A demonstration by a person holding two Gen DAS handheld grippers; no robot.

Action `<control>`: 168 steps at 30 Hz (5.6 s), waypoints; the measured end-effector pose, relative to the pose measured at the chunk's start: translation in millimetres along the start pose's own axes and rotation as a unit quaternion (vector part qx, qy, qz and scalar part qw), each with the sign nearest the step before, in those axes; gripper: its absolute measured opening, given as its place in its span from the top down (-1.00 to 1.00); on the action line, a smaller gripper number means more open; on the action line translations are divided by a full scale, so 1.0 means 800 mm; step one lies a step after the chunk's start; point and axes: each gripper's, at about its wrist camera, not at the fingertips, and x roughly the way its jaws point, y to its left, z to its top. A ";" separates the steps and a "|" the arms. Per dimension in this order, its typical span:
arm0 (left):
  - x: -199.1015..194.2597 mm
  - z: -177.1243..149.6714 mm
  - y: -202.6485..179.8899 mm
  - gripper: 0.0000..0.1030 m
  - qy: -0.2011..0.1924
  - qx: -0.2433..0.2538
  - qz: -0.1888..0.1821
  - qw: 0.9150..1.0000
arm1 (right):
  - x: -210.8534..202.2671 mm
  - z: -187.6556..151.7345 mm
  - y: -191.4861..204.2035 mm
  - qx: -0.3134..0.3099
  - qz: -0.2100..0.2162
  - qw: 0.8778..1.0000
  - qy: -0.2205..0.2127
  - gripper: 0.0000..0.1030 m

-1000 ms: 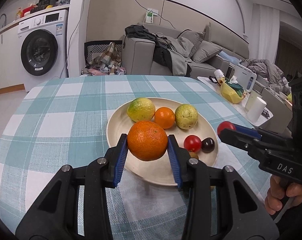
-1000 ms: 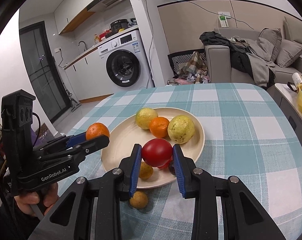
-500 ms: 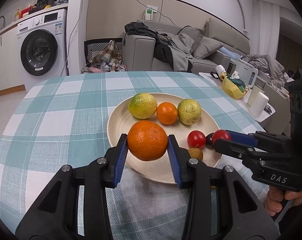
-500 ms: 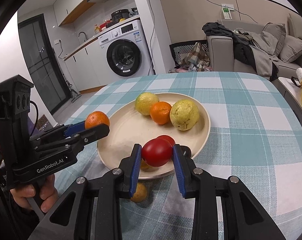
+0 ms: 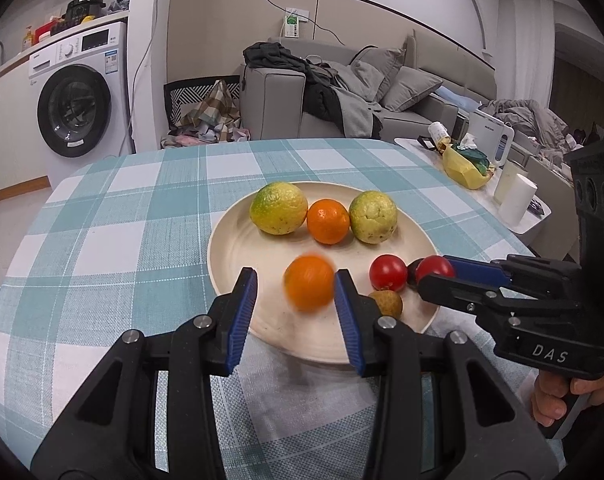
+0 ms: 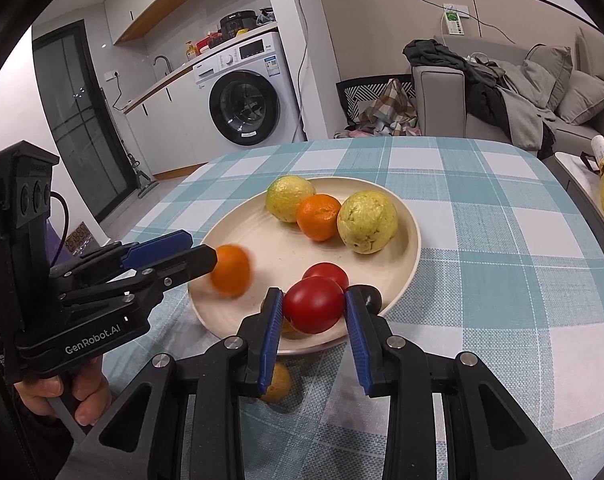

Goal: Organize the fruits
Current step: 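Carry the orange and tomato over the cream plate and lower them, then open both tools to release the orange and tomato onto the plate, then withdraw both open tools toward the dark plum and brown fruit beside the plate, then grasp the brown fruit with the right tool while the left tool grasps the dark plum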

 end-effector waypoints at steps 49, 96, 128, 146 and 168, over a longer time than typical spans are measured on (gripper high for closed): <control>-0.037 -0.014 0.005 -0.93 -0.021 -0.012 0.043 0.999 | -0.016 -0.008 0.012 -0.047 -0.040 0.998 0.005 -1.00; -0.037 -0.030 -0.004 -0.97 0.014 -0.006 0.029 0.999 | 0.016 -0.035 0.029 -0.118 -0.054 0.987 0.100 -0.72; -0.032 -0.037 -0.009 -0.97 0.022 0.001 0.013 1.000 | 0.003 -0.038 0.046 -0.143 0.007 0.985 0.094 0.52; -0.023 -0.050 -0.048 -0.54 0.081 0.042 -0.103 0.990 | -0.015 -0.028 0.020 -0.127 -0.011 0.989 0.080 0.52; 0.011 -0.057 -0.065 0.29 0.142 0.043 -0.111 0.983 | -0.015 -0.029 0.024 -0.128 -0.007 0.988 0.081 0.52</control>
